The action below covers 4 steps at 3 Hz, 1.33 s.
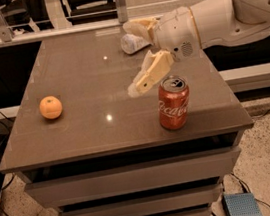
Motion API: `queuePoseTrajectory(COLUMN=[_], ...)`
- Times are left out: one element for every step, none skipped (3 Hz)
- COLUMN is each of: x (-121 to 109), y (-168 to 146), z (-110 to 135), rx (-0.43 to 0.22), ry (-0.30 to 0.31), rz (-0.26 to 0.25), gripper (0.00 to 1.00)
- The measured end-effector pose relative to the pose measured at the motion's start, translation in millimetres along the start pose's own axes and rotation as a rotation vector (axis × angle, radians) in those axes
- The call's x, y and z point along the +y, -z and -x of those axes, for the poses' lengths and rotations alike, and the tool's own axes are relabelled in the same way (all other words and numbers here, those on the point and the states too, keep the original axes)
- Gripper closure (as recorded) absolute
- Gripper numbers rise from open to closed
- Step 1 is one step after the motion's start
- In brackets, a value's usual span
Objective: Knock coke can over
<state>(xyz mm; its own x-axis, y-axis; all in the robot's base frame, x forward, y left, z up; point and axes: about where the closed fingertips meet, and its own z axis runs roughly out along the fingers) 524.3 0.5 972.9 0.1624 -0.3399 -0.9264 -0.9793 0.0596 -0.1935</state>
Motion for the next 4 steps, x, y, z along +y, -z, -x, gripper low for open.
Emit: queuePoseTrajectory(x=[-2.1,-0.8,2.1,4.4], y=[30.4,62.6,81.6,91.3], z=[-19.7,-48.8,-69.5,-80.5], rx=[0.037,0.081,0.105,0.119], ry=[-0.018,-0.043,-0.059,-0.067], rz=[-0.026,-0.044,-0.044,-0.038], gripper=[0.00,0.00,0.00,0.00])
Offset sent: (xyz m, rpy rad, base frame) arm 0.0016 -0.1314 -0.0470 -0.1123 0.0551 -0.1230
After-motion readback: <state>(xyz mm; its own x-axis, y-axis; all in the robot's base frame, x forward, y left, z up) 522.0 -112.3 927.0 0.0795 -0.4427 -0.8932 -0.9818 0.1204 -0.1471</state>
